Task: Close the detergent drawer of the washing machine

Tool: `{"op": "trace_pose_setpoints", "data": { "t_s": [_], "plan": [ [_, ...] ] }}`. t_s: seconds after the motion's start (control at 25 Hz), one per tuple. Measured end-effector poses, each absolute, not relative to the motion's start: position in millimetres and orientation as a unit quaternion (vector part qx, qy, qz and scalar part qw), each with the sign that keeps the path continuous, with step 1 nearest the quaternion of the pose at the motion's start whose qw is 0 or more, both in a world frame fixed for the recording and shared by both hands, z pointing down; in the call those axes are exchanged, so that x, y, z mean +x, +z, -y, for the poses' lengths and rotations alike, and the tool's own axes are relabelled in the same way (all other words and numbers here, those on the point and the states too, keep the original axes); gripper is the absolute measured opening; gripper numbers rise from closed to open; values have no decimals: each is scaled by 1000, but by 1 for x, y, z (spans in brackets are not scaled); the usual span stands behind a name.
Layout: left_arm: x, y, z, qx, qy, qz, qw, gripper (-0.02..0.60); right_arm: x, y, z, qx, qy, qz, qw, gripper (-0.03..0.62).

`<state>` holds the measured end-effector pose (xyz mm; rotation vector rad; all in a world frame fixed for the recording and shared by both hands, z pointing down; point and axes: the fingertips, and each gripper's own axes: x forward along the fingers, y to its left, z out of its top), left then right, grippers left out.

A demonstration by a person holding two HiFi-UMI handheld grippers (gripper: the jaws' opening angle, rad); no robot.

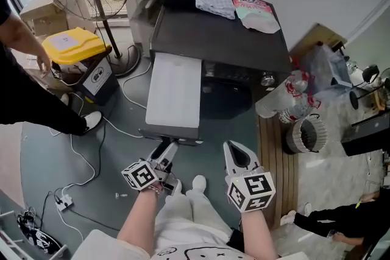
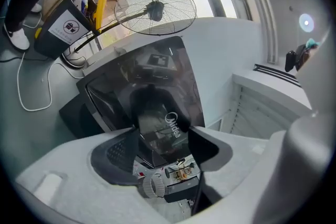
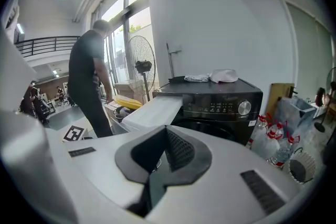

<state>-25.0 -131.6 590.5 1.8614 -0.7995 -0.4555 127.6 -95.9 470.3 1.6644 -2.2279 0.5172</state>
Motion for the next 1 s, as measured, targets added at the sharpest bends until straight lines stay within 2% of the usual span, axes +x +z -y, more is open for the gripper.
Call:
{"op": "trace_pose_setpoints", "data": {
  "t_s": [1.0],
  "plan": [
    [-29, 578, 142, 768, -171, 329, 522, 287, 107, 467, 115, 591, 167, 773, 160, -6]
  ]
}}
